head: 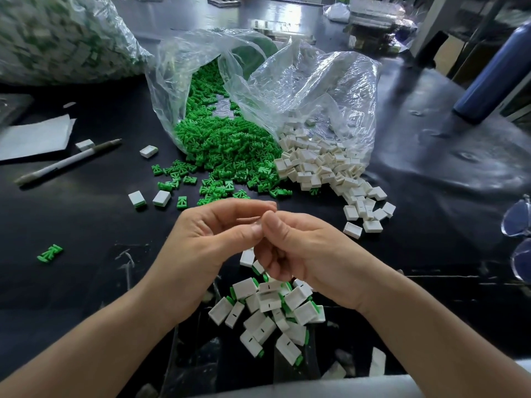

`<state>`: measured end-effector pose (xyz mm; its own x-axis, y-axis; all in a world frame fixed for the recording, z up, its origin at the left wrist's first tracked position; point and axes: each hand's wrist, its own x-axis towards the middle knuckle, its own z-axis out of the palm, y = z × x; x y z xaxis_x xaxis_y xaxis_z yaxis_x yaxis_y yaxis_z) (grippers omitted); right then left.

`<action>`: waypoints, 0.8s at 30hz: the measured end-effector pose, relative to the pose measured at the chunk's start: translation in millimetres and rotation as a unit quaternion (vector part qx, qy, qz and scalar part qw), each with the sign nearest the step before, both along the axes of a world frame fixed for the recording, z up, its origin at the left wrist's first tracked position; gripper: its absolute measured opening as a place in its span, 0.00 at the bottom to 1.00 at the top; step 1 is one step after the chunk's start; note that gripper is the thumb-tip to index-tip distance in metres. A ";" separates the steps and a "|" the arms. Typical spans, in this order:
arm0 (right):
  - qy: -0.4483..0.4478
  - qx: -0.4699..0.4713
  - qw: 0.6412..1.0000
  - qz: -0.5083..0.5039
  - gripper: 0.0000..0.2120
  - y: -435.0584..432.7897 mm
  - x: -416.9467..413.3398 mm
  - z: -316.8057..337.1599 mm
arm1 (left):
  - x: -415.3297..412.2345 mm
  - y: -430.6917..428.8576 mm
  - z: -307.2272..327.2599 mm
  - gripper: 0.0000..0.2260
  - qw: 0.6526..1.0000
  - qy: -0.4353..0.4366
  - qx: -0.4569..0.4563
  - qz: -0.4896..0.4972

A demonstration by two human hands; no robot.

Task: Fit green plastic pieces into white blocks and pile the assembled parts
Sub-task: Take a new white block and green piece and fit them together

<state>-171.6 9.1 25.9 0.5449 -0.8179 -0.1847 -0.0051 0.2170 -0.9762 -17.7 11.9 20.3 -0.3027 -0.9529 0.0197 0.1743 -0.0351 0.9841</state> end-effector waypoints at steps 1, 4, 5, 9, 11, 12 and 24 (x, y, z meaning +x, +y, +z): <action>0.010 -0.009 1.000 -0.007 0.15 0.3 0.4 -0.6 | -0.8 0.2 0.2 0.12 1.000 -0.002 0.003 0.005; 0.077 -0.054 0.995 -0.028 0.18 0.9 2.3 -3.5 | -2.8 1.0 0.1 0.12 1.000 -0.011 0.009 0.013; 0.088 -0.061 0.994 -0.033 0.18 1.3 3.2 -4.6 | -3.1 1.3 0.7 0.11 1.000 -0.012 0.009 0.012; 0.097 -0.069 0.992 -0.049 0.17 1.9 5.8 -6.5 | -3.6 1.0 1.5 0.12 1.000 -0.014 0.017 0.016; 0.101 -0.076 0.991 -0.053 0.18 2.0 6.3 -7.4 | -3.5 1.7 1.1 0.14 0.999 -0.003 0.024 0.021; 0.106 -0.082 0.989 -0.055 0.18 2.0 6.4 -7.8 | -3.7 2.1 1.0 0.14 0.999 0.005 0.027 0.024; 0.111 -0.101 0.987 -0.064 0.16 2.0 7.1 -11.1 | -5.5 3.2 1.4 0.16 0.998 0.013 0.040 0.039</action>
<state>-164.6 11.1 14.8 0.3991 -0.9099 -0.1130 -0.2082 0.0300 -0.9776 -23.2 15.1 21.7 -0.2282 -0.9723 -0.0502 0.2045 -0.0983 0.9739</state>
